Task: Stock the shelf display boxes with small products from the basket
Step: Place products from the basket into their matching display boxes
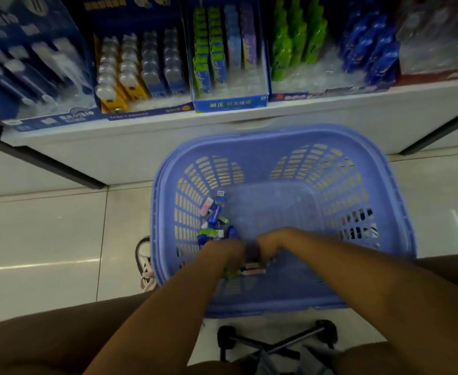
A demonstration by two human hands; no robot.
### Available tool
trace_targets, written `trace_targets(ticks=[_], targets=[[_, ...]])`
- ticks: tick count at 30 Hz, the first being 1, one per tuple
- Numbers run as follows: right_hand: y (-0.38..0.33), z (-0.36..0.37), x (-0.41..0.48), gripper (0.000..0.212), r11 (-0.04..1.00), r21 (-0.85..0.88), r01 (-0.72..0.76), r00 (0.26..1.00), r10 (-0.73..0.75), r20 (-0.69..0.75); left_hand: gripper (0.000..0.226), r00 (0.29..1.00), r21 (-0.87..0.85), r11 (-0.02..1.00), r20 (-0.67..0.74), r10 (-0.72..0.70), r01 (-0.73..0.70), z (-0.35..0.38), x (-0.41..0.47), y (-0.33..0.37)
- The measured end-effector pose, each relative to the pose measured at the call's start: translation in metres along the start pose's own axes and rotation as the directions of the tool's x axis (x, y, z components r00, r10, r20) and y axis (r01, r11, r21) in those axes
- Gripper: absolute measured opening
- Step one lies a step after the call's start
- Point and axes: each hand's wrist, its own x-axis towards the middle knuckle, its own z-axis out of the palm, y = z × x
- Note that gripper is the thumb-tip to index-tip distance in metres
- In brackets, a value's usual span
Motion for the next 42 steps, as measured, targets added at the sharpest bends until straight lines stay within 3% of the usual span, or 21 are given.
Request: trace_targets(ticks=[2, 5, 7, 9, 12, 17, 25, 28, 33, 37, 39, 41, 42], targets=[[-0.008, 0.01, 0.013, 0.04, 0.983, -0.179, -0.051, 0.983, 0.081, 0.166, 0.039, 1.0, -0.046, 0.999, -0.004, 0.004, -0.004, -0.001, 0.003, -0.002], [-0.009, 0.014, 0.017, 0.05, 0.98, -0.192, -0.051, 0.988, 0.078, 0.135, 0.034, 1.0, -0.121, 0.993, -0.019, -0.018, 0.016, 0.0, 0.007, -0.004], [-0.003, 0.013, 0.013, 0.051, 0.991, -0.123, -0.053, 0.992, 0.067, 0.109, 0.029, 0.999, -0.172, 0.985, -0.014, -0.036, 0.033, 0.0, 0.01, -0.006], [0.0, 0.008, 0.009, 0.036, 0.999, -0.032, -0.035, 0.989, 0.039, 0.142, 0.029, 0.999, -0.225, 0.974, -0.004, -0.034, 0.032, -0.003, 0.011, -0.007], [0.013, -0.009, -0.007, 0.031, 0.975, 0.218, -0.043, 0.986, 0.007, 0.165, 0.026, 1.0, -0.272, 0.962, -0.024, 0.016, -0.022, -0.015, 0.009, -0.003], [0.038, -0.048, -0.062, 0.023, 0.81, 0.585, 0.019, 0.999, -0.037, 0.018, 0.014, 0.965, -0.471, 0.859, -0.244, 0.09, -0.2, -0.049, -0.005, 0.011], [0.05, -0.078, -0.146, 0.02, 0.608, 0.735, 0.3, 0.949, -0.117, -0.291, 0.038, 0.92, -0.759, 0.534, -0.378, 0.103, -0.372, -0.104, -0.058, 0.017], [0.036, -0.082, -0.164, 0.016, 0.535, 0.74, 0.408, 0.895, -0.075, -0.439, 0.035, 0.868, -0.765, 0.445, -0.493, 0.063, -0.466, -0.116, -0.083, 0.015], [0.007, -0.086, -0.186, 0.012, 0.506, 0.654, 0.563, 0.761, -0.01, -0.648, 0.02, 0.78, -0.746, 0.26, -0.624, 0.048, -0.613, -0.124, -0.119, 0.011], [-0.013, -0.101, -0.191, 0.022, 0.51, 0.573, 0.642, 0.576, 0.174, -0.799, 0.019, 0.727, -0.722, 0.131, -0.686, -0.008, -0.68, -0.134, -0.143, 0.004], [-0.016, -0.11, -0.196, 0.025, 0.419, 0.564, 0.711, 0.543, 0.183, -0.82, 0.015, 0.687, -0.692, 0.1, -0.722, -0.086, -0.715, -0.14, -0.155, 0.002], [-0.02, -0.122, -0.205, 0.038, 0.227, 0.563, 0.795, 0.536, 0.172, -0.826, 0.017, 0.626, -0.651, 0.092, -0.754, -0.201, -0.754, -0.146, -0.163, 0.0], [-0.023, -0.13, -0.211, 0.039, 0.132, 0.525, 0.841, 0.497, 0.196, -0.845, 0.02, 0.596, -0.629, 0.077, -0.764, -0.248, -0.774, -0.148, -0.166, 0.0]])
